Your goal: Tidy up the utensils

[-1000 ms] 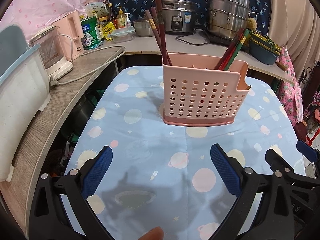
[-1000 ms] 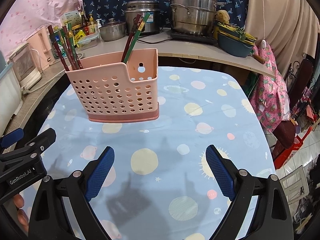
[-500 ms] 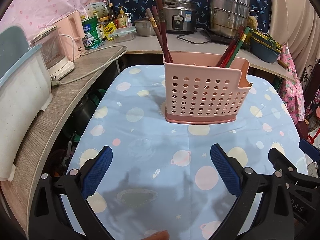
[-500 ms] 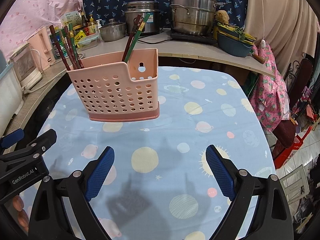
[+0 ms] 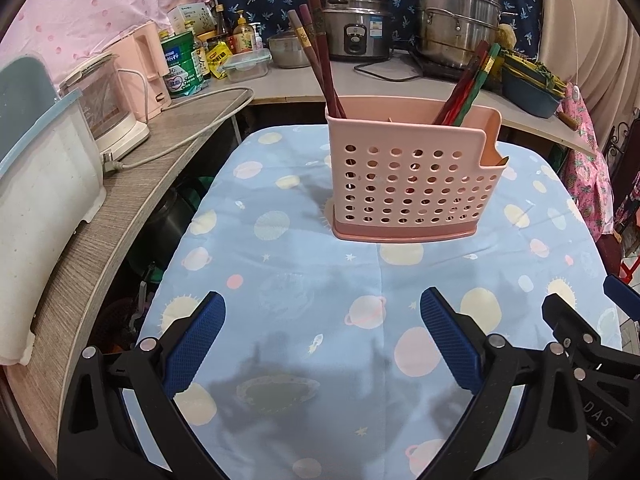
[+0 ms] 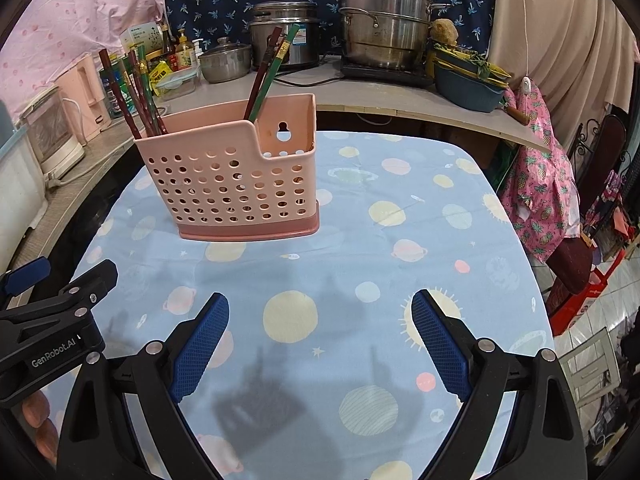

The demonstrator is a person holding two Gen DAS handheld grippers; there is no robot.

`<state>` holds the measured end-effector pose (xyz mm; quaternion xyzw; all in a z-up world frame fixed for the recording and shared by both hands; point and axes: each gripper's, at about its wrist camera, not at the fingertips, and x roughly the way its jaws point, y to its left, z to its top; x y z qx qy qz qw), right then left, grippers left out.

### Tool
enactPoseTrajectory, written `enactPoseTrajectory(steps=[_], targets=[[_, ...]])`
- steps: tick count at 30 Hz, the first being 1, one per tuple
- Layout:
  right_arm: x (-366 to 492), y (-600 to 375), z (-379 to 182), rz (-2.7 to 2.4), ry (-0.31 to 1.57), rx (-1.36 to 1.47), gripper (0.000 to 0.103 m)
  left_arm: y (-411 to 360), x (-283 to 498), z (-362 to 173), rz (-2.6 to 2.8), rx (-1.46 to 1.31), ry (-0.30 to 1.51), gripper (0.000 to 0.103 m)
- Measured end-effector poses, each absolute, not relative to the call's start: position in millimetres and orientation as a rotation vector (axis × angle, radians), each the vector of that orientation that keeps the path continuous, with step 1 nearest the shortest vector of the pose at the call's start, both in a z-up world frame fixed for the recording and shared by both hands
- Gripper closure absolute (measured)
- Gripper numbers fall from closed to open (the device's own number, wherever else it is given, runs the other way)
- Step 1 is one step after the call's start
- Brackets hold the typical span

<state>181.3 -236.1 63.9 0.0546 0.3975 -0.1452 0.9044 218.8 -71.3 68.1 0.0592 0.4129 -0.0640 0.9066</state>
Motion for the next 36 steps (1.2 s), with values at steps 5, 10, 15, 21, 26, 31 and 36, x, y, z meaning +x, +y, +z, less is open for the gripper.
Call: enactPoseTrajectory(steps=[5,10,15,21,26,31,36], targets=[[179.8,-235.2,61.7,-0.304,0.822,0.118,0.015,-70.0,219.8,68.4,-0.123,0.120,0.851,0.010],[180.4,-237.6,60.9,-0.306,0.825,0.121,0.015,-69.7,220.0,68.5,-0.124,0.120,0.852,0.010],[180.7,-238.5,60.7,-0.306,0.826,0.123,0.015,-69.6,221.1,69.0,-0.122,0.121,0.850,0.010],[180.8,-239.2,60.6,-0.306,0.825,0.124,0.015,-69.7,221.8,69.3,-0.123,0.124,0.850,0.010],[181.2,-240.5,60.7,-0.306,0.825,0.125,0.015,-70.4,221.9,69.9,-0.123,0.124,0.849,0.010],[181.7,-241.0,60.9,-0.307,0.824,0.123,0.015,-70.7,222.0,70.3,-0.123,0.124,0.848,0.010],[181.6,-241.4,61.2,-0.306,0.824,0.123,0.015,-71.0,224.2,71.6,-0.124,0.121,0.852,0.010]])
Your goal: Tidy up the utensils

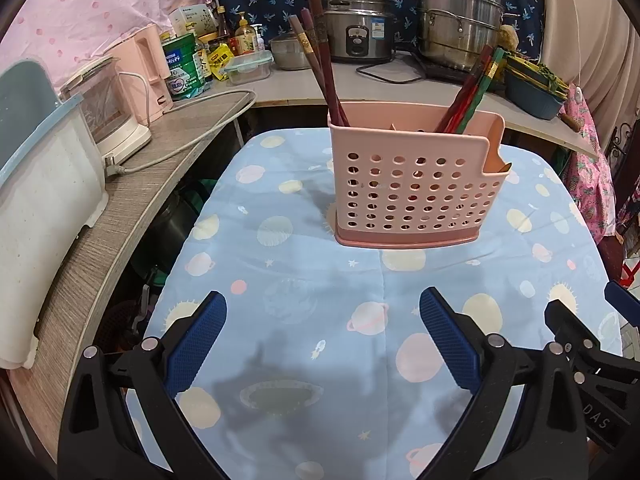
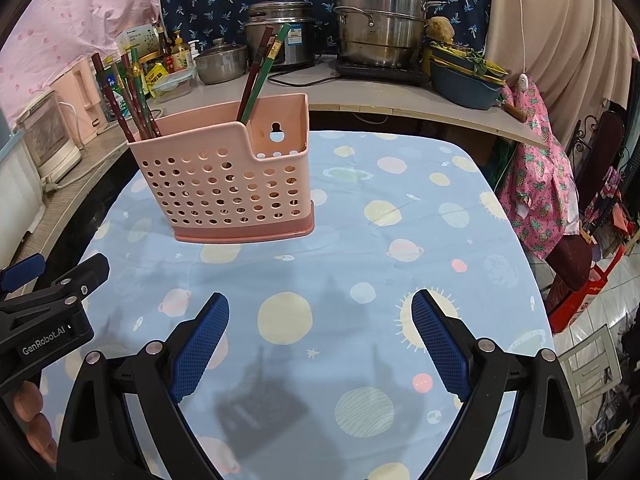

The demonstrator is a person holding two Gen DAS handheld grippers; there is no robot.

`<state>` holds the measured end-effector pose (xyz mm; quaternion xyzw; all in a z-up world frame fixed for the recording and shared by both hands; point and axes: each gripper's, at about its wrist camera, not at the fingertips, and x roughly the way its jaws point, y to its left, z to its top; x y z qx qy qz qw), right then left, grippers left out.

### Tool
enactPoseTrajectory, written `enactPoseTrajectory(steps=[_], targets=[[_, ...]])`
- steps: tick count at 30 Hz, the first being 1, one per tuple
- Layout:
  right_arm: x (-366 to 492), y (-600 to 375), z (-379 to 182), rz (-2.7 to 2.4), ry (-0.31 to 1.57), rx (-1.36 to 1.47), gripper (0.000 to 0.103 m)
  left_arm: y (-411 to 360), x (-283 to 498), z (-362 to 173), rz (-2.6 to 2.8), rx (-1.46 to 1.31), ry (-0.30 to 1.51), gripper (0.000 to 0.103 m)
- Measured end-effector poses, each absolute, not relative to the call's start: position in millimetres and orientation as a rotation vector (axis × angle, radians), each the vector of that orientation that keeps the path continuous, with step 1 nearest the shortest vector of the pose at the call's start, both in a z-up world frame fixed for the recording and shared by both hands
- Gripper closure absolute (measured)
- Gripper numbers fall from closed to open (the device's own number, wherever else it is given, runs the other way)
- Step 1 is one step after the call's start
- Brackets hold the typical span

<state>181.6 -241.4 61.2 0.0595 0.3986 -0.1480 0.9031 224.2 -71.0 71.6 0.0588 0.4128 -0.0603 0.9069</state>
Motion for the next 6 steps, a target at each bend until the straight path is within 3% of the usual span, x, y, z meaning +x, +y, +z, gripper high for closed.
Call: enactPoseTrajectory(steps=[6], targets=[[182.9,-240.6,62.5,-0.306,0.820,0.120,0.015,-68.2,228.1,69.2,-0.117,0.104,0.865,0.010]])
